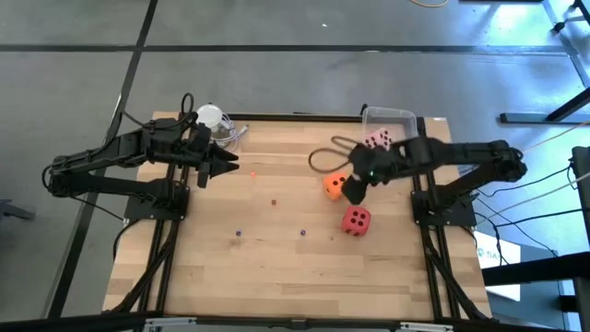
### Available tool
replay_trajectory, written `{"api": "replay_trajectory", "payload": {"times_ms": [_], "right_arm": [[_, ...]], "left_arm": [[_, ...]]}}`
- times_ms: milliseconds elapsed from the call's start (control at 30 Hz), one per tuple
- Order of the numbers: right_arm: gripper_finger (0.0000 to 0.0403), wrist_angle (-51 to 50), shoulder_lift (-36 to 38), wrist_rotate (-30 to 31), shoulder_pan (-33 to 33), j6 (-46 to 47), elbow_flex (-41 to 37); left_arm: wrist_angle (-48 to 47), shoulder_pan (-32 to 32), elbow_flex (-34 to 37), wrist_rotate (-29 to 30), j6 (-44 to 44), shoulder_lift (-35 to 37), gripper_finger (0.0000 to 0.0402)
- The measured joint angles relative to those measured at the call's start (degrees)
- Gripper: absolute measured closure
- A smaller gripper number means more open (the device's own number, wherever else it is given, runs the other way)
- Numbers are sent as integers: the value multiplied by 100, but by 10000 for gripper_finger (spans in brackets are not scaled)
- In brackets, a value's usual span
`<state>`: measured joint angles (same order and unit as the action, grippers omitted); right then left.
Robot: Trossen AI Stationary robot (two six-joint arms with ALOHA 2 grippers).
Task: Pick & Place Dice
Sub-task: Put the right small blue die into the container
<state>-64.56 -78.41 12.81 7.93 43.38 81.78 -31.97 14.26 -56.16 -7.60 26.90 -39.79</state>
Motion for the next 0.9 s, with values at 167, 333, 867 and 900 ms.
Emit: {"api": "replay_trajectory", "payload": {"times_ms": [167,333,867,900], "right_arm": [[169,336,-310,35,585,-38,0],[175,375,-842,128,944,-485,0],[150,1865,-2173,-534,1013,-973,0],[149,1913,-2216,-590,1011,-978,0]], "left_arm": [[-1,0,0,-47,-2,0,233],[-131,0,0,-92,-53,-11,233],[-316,0,0,-87,-262,-231,233],[-320,0,0,-87,-281,-257,233]]}}
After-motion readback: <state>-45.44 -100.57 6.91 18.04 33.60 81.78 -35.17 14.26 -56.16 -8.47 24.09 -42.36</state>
